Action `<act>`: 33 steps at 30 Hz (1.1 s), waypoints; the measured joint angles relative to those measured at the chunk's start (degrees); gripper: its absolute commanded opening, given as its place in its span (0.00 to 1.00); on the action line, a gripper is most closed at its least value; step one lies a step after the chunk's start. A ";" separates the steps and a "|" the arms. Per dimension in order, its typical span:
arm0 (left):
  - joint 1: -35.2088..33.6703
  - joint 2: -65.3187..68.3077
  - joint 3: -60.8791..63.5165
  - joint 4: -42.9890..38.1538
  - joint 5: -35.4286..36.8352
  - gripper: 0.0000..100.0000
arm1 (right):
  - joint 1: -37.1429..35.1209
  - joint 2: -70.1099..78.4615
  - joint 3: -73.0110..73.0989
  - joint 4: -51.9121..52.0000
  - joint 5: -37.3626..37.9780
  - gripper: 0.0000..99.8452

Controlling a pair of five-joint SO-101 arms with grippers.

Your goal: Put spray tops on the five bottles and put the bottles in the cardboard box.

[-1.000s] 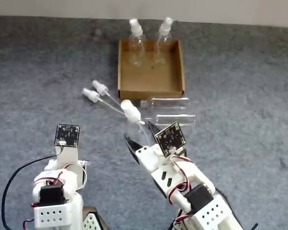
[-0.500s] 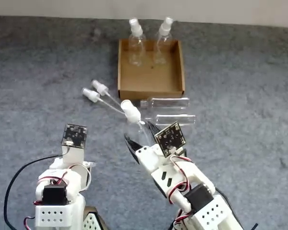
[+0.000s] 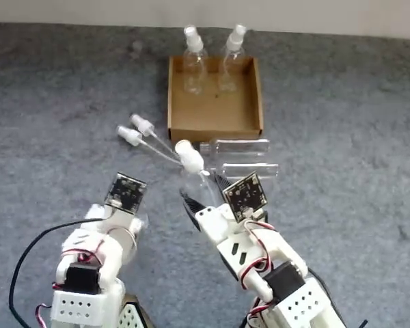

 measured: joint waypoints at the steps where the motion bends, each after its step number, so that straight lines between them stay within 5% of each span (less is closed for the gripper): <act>1: -1.93 0.00 0.00 -3.16 -1.58 0.13 | 0.88 0.00 0.00 0.00 0.00 0.00; 6: -5.89 0.00 -1.76 -14.07 -3.96 0.13 | 3.43 0.09 -1.67 2.20 0.00 0.00; 14: -5.98 1.05 -16.70 -9.85 -4.31 0.13 | 3.87 20.22 -23.91 7.74 0.00 0.00; 19: 0.09 15.91 -32.00 -4.40 -3.52 0.14 | 3.78 39.21 -40.00 7.74 -1.41 0.00; 23: 1.05 32.26 -41.58 -4.40 4.66 0.25 | 3.78 48.00 -49.67 7.74 -5.54 0.00; 28: 2.64 34.11 -40.26 -4.40 14.59 0.32 | 3.78 51.87 -53.71 7.74 -9.32 0.00; 33: 6.15 22.24 -29.89 -4.40 14.68 0.32 | 2.11 52.84 -54.07 7.74 -10.99 0.00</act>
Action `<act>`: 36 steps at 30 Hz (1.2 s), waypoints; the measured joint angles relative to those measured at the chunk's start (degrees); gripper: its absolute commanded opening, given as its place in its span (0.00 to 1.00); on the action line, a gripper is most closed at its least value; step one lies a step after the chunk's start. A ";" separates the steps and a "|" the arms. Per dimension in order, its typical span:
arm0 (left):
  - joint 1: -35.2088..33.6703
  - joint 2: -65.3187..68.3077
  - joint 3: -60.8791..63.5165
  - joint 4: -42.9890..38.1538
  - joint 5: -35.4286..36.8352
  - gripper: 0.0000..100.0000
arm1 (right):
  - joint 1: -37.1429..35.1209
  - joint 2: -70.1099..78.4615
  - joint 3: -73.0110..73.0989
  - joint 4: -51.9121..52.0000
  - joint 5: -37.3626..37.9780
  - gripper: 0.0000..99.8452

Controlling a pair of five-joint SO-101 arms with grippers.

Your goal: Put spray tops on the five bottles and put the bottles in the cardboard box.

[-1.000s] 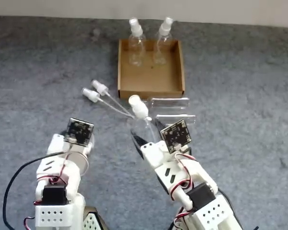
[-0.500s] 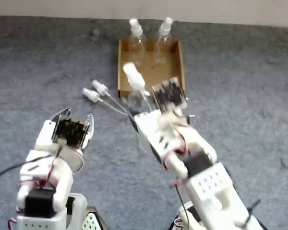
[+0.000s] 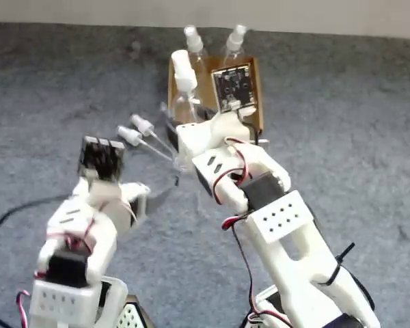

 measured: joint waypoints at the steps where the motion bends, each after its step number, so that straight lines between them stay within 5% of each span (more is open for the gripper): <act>1: 1.41 -3.25 1.58 0.00 -0.35 0.31 | -1.05 0.00 0.00 0.00 0.00 0.00; 8: 4.84 -18.20 11.16 -3.25 -3.60 0.30 | -4.31 0.00 0.00 1.14 0.00 0.00; 24: 2.90 -4.22 11.69 -14.07 -4.31 0.30 | -4.22 -6.77 -0.09 14.59 -0.35 0.00; 30: 2.81 -4.04 11.69 -14.07 -4.31 0.30 | -4.13 -6.86 -0.09 14.51 0.09 0.00; 36: 2.20 -4.04 11.69 -14.42 -4.40 0.30 | 3.43 -4.92 -0.09 2.73 6.15 0.00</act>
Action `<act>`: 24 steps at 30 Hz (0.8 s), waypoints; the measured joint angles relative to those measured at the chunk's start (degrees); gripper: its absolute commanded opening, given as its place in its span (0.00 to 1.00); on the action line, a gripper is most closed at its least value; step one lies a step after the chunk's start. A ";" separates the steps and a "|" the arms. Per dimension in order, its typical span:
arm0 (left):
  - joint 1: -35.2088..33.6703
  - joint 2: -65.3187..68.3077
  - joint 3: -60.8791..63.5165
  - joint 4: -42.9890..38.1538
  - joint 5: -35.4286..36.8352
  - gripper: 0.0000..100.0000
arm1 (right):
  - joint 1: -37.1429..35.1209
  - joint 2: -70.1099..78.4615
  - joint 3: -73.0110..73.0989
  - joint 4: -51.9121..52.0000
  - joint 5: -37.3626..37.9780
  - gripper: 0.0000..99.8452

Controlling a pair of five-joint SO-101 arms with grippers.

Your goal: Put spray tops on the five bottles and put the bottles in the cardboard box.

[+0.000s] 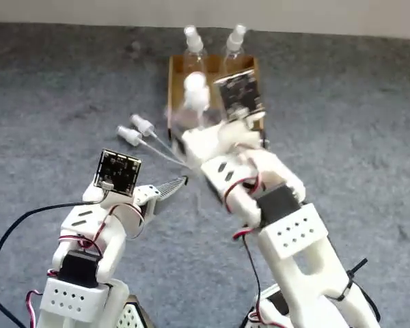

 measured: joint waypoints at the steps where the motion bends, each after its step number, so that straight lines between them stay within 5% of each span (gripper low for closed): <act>1: -0.35 0.00 0.09 0.00 0.00 0.30 | 1.05 1.85 0.00 -1.05 0.62 0.00; 12: -9.41 0.18 0.88 -2.73 0.00 0.30 | 2.90 34.46 -12.40 -19.60 1.67 0.00; 24: -13.89 0.53 3.25 -8.44 0.00 0.30 | 6.24 61.27 -37.63 -21.27 2.02 0.00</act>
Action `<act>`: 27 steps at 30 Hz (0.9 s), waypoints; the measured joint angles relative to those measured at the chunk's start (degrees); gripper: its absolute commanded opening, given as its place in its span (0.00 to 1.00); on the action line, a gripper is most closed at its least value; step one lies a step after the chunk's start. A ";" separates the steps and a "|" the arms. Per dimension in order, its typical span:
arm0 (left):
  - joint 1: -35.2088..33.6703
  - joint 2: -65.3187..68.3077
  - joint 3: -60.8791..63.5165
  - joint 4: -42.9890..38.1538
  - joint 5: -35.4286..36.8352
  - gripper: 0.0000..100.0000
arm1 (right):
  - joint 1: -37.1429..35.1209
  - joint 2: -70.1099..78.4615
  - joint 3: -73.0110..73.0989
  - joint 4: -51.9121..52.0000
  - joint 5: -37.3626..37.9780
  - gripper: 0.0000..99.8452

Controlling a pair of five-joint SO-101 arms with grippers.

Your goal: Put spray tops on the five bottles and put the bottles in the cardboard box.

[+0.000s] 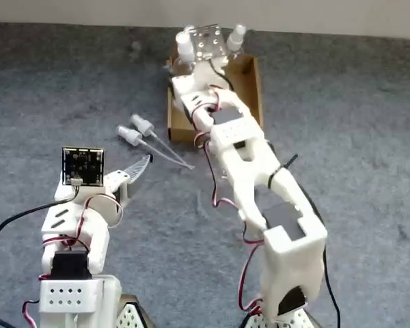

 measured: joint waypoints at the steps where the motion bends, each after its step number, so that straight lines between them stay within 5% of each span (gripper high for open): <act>1: 0.00 0.18 0.00 0.00 0.00 0.30 | 0.53 1.05 -1.14 0.00 0.00 0.00; 27: 0.00 0.18 0.00 0.00 0.00 0.30 | 1.67 11.43 -4.66 -0.88 0.00 0.00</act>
